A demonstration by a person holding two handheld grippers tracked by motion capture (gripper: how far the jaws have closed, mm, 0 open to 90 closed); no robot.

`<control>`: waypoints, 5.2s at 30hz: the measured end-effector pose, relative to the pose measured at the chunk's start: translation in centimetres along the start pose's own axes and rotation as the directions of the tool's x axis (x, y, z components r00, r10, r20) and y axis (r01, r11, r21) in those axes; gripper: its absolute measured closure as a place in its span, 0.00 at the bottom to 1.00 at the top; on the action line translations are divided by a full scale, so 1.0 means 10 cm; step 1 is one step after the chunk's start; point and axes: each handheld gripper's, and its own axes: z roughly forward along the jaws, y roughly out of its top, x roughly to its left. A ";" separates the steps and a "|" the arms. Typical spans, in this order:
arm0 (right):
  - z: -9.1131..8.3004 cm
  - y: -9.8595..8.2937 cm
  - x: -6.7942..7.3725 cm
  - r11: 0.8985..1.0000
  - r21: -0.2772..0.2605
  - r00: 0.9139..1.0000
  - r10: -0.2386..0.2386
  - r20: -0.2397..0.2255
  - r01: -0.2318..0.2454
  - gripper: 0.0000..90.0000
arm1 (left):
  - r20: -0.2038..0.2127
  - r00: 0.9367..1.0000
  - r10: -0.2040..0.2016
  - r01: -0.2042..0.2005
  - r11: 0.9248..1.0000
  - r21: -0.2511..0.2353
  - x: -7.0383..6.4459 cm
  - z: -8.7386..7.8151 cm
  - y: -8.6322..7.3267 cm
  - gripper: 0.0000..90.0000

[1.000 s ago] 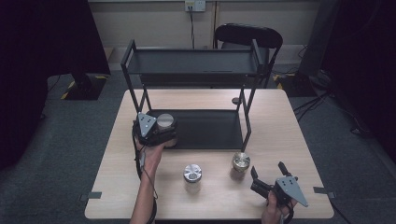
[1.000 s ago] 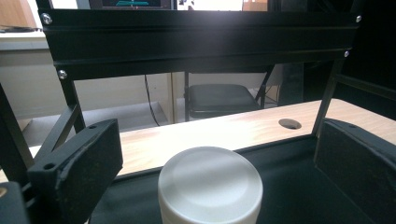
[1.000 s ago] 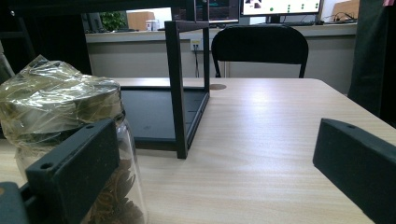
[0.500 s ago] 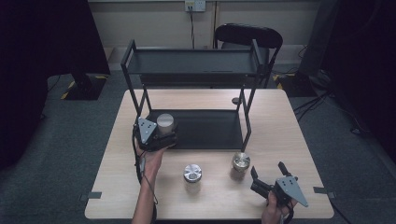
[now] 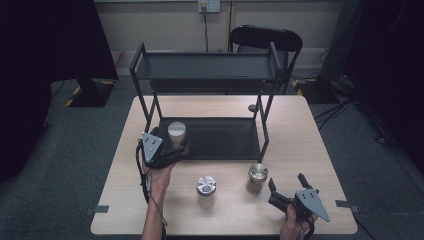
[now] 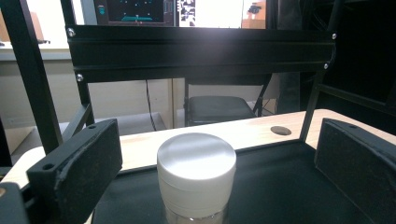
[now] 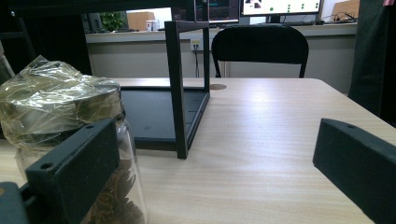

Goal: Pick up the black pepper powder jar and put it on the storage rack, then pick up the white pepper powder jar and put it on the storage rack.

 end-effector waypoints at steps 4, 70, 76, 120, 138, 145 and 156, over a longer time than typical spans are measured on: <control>0.00 0.01 0.00 1.000 0.003 1.000 -0.001 0.001 0.001 0.00 | -0.002 1.000 -0.005 0.005 1.000 -0.015 -0.02 -0.07 -0.01 0.00; 0.00 0.00 0.02 1.000 -0.002 1.000 -0.002 0.007 0.002 0.00 | -0.077 0.997 -0.005 0.001 0.999 -0.052 -0.19 -0.83 -1.10 0.00; 0.00 0.00 0.02 1.000 0.000 1.000 0.003 0.010 -0.003 0.00 | -0.088 0.996 0.005 -0.011 0.997 -0.076 -0.23 -0.85 -1.15 0.00; -0.24 0.53 0.16 0.998 0.032 0.992 0.065 -0.105 -0.062 0.01 | -0.094 0.996 0.002 -0.009 0.997 -0.078 -0.24 -0.85 -1.15 0.00; -0.21 0.72 0.52 0.997 0.074 0.968 0.026 -0.249 -0.008 0.02 | -0.093 0.996 0.002 -0.009 0.997 -0.078 -0.24 -0.85 -1.15 0.00; -0.19 0.73 0.61 0.997 0.080 0.948 0.046 -0.315 -0.022 0.01 | -0.093 0.996 0.001 -0.008 0.997 -0.078 -0.24 -0.85 -1.15 0.00; -0.11 0.76 0.80 0.996 0.089 0.930 0.014 -0.366 0.020 0.02 | -0.094 0.996 0.001 -0.008 0.997 -0.078 -0.24 -0.85 -1.15 0.00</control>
